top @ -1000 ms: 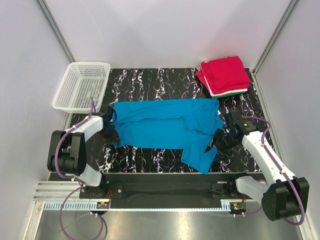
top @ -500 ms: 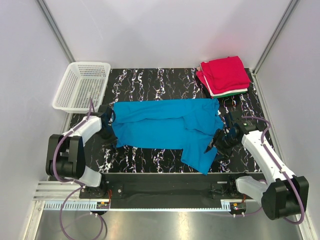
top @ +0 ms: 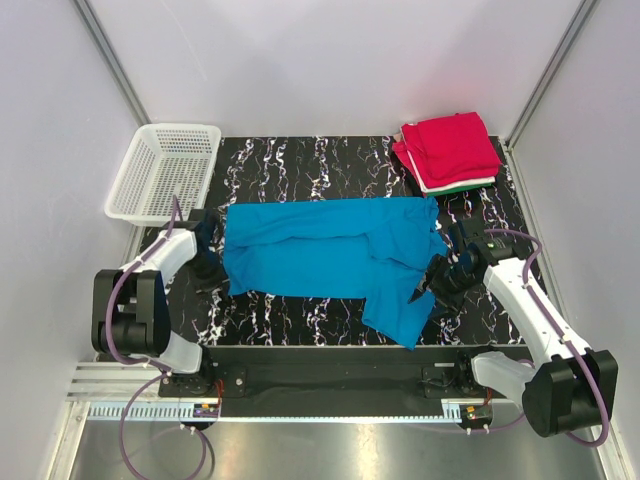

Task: Fold and stack the t-shirts
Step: Fold the tshirt

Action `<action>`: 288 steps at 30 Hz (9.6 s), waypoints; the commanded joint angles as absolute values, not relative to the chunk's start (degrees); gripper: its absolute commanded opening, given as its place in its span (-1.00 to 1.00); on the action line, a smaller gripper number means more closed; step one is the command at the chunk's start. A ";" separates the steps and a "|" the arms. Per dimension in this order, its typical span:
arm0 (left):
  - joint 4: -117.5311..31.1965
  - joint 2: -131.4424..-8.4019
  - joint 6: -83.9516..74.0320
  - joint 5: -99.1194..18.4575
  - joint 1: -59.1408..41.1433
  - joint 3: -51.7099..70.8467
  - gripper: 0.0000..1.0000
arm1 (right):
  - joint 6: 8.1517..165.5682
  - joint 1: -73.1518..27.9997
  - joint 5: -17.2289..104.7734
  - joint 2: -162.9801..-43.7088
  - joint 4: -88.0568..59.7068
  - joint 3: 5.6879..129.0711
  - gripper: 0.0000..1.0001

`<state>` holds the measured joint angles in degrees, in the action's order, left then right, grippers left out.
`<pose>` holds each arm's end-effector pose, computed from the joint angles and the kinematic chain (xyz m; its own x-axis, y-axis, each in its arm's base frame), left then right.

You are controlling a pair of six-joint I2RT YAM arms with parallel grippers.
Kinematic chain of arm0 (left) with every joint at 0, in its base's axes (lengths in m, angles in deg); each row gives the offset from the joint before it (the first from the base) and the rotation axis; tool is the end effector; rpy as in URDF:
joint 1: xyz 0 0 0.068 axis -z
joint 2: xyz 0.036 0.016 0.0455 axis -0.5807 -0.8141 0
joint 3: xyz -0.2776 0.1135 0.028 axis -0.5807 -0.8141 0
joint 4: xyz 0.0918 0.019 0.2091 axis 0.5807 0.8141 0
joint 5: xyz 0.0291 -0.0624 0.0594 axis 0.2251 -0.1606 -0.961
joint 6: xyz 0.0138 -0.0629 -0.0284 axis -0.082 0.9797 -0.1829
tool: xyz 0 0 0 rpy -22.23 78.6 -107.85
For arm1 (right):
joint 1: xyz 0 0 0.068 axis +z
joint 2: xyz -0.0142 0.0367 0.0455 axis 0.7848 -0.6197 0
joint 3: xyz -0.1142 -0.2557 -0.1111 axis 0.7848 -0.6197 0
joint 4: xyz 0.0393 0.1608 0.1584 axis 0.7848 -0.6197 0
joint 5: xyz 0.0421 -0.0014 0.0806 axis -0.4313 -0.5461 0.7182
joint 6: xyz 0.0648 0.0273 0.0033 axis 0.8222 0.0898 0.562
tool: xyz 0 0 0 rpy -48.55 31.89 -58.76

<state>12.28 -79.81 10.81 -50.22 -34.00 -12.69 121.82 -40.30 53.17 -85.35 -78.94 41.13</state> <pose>0.2050 -0.0038 0.2015 -0.8994 -0.4358 -0.0328 -0.4365 0.8996 0.0151 0.1242 0.0422 0.2568 -0.8800 0.4722 0.0502 0.4595 0.8202 0.3408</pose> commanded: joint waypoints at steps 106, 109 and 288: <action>6.75 -88.73 10.09 -42.44 -34.53 -9.17 -0.19 | 118.98 -40.01 55.20 -87.13 -77.04 43.86 0.29; 6.57 -89.70 10.18 -42.27 -34.53 -8.81 -0.24 | 118.81 -40.10 55.20 -87.04 -77.12 43.95 0.29; 15.10 -122.83 5.87 -49.81 -28.03 47.27 -1.00 | 97.80 -41.24 30.86 -153.40 -74.14 105.92 -1.00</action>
